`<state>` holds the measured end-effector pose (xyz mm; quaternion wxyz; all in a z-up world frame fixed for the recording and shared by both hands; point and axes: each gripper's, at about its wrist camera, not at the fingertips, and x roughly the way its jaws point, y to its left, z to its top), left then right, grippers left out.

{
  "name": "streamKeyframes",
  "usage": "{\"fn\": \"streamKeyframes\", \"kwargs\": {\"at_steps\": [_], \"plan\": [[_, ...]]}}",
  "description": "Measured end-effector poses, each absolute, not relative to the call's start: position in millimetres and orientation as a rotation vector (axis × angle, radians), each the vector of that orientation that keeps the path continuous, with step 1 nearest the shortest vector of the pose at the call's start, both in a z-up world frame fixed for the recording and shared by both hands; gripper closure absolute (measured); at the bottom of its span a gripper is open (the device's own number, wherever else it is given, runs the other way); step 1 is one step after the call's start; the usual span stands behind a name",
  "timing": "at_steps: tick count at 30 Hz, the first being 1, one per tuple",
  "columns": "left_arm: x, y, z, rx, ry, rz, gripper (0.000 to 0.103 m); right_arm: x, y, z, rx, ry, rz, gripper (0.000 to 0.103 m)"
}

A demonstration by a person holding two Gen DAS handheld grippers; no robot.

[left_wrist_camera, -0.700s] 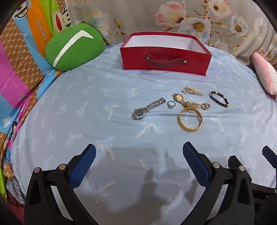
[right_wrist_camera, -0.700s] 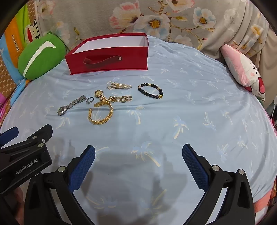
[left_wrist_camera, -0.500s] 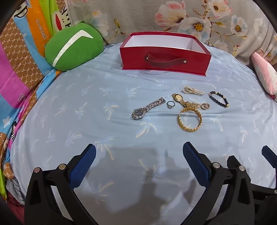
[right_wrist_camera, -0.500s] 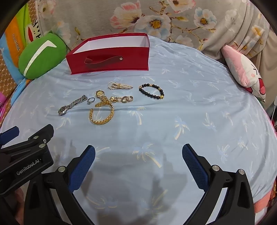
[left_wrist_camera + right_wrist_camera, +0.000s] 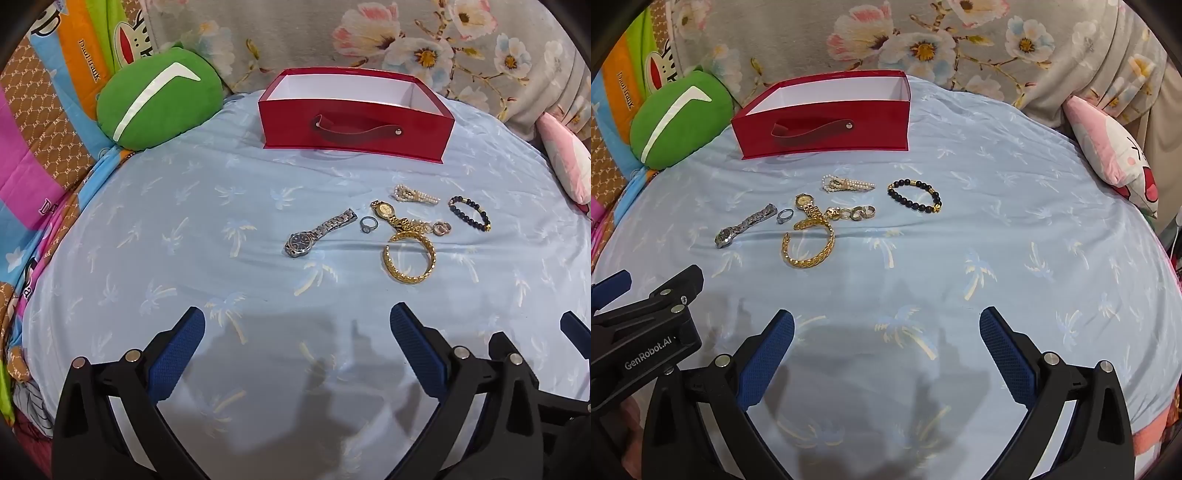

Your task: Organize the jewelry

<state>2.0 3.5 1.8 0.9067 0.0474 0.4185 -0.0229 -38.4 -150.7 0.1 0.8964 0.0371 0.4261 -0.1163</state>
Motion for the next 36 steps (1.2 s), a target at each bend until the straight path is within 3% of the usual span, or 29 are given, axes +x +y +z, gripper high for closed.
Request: {"fn": "streamKeyframes", "kwargs": {"at_steps": [36], "plan": [[8,1,-10,0.100,0.881,-0.043,0.005,-33,-150,-9,0.087,0.907,-0.237,0.005]]}}
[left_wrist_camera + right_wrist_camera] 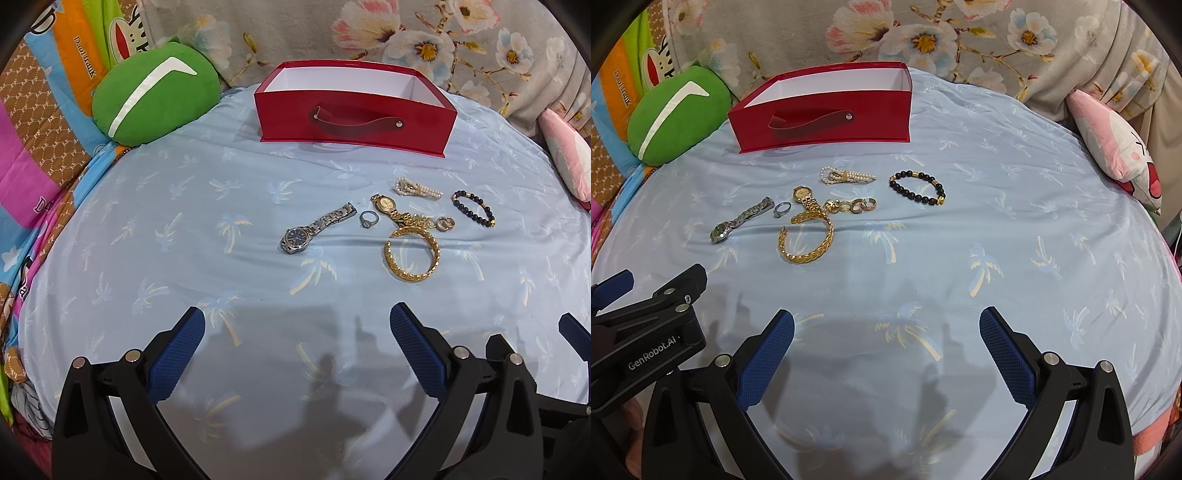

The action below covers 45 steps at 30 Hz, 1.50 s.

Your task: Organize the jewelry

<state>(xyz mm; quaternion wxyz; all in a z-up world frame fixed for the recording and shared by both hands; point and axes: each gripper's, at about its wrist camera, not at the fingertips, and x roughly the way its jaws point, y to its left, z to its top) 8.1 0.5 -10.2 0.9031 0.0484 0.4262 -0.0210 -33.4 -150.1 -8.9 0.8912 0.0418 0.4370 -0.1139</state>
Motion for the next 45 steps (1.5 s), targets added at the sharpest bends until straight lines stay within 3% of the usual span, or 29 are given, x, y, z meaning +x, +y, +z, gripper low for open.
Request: {"fn": "streamKeyframes", "kwargs": {"at_steps": [45], "plan": [[14.9,-1.6,-13.0,0.094,0.890,-0.043,0.005,-31.7,-150.5,-10.3,0.086,0.911,-0.234,0.005]]}}
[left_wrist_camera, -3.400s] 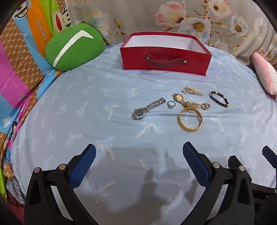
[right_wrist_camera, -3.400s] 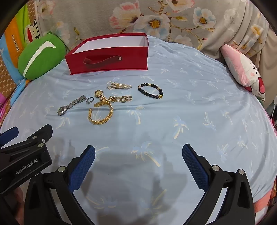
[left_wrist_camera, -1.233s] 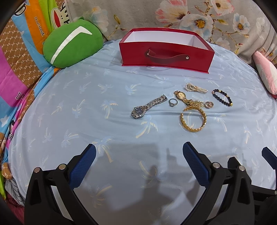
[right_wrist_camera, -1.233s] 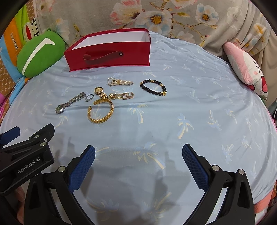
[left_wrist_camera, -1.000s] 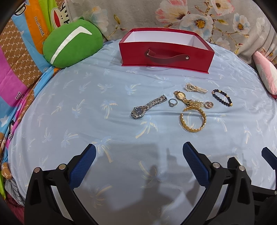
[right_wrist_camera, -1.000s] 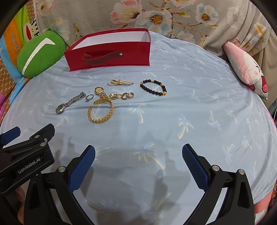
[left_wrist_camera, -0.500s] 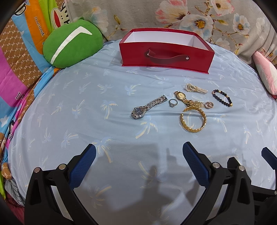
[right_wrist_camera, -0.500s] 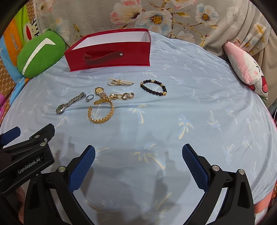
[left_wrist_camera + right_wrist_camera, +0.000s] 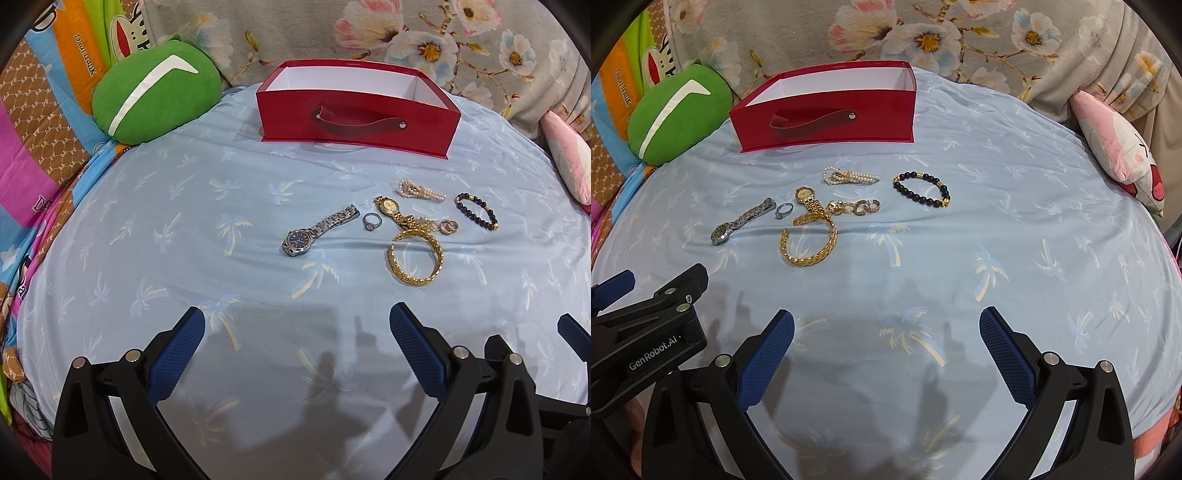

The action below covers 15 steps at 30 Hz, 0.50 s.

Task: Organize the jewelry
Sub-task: 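Grasp the gold twisted bangle with the right tool while the left tool grasps the silver watch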

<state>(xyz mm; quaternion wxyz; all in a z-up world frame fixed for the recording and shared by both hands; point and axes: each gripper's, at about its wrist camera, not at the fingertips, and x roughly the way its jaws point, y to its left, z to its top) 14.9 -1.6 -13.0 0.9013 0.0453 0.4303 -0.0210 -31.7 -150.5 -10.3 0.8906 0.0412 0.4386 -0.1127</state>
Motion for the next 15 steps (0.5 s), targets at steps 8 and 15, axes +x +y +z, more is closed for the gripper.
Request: {"fn": "streamKeyframes", "kwargs": {"at_steps": [8,15], "plan": [[24,13,-15,0.084,0.898,-0.007,0.005,-20,-153,-11,0.103,0.912,-0.232,0.005],[38,31,-24,0.076,0.919,0.035,0.005,2,-154,-14,0.108,0.904,-0.191,0.005]]}}
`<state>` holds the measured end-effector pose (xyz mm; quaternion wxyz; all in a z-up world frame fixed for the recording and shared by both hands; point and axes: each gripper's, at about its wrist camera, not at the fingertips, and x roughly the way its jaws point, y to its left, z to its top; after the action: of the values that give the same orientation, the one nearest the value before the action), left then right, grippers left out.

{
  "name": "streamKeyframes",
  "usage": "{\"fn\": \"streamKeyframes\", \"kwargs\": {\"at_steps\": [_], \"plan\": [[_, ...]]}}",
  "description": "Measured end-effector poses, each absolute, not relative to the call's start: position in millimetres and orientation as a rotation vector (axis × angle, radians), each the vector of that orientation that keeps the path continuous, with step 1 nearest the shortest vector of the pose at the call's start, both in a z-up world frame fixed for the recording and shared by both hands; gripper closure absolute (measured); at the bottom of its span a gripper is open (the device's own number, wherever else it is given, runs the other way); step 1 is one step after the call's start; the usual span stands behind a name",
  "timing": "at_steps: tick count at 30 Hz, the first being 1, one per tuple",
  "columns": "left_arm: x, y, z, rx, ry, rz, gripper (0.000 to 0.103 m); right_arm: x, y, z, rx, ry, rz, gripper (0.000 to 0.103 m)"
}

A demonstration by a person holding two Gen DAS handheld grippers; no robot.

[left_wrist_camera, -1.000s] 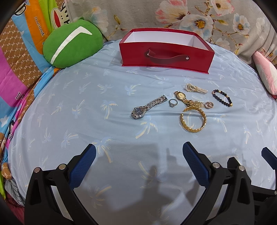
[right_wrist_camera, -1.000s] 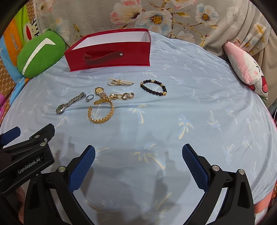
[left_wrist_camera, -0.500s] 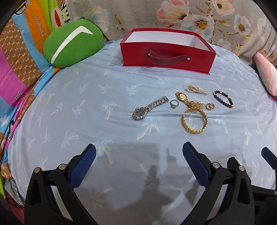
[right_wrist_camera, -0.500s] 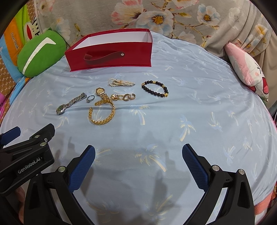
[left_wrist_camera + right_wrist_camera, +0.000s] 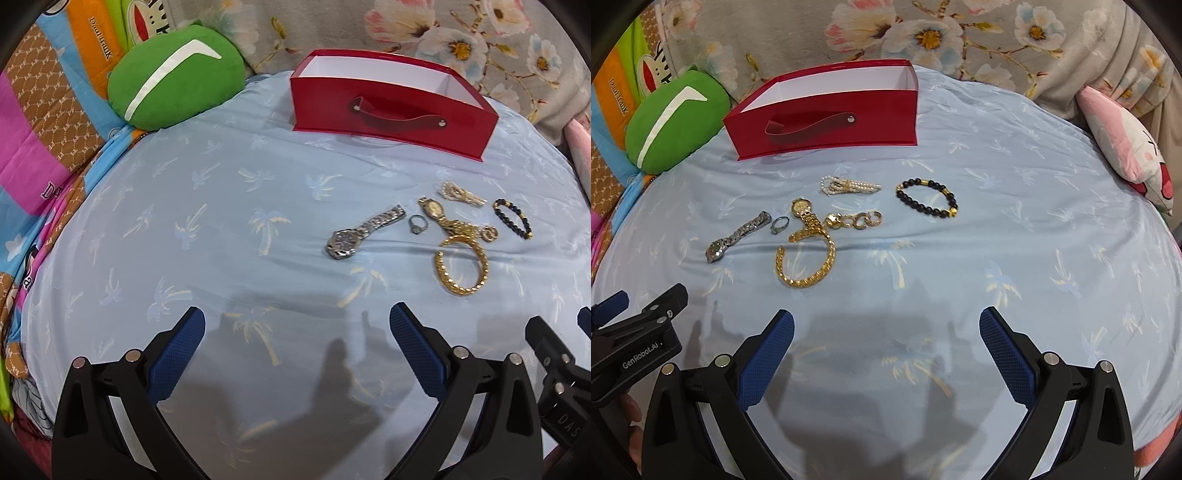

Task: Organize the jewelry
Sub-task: 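Grasp the gold twisted bangle with the right tool while the left tool grasps the silver watch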

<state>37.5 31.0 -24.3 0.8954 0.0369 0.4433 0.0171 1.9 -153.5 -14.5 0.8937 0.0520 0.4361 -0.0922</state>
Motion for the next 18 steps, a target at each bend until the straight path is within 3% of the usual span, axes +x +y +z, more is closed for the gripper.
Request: {"fn": "streamKeyframes", "kwargs": {"at_steps": [18], "plan": [[74,68,-46,0.068,0.960,0.109,0.005,65,-122,-50,0.051,0.965,-0.084,0.007]]}}
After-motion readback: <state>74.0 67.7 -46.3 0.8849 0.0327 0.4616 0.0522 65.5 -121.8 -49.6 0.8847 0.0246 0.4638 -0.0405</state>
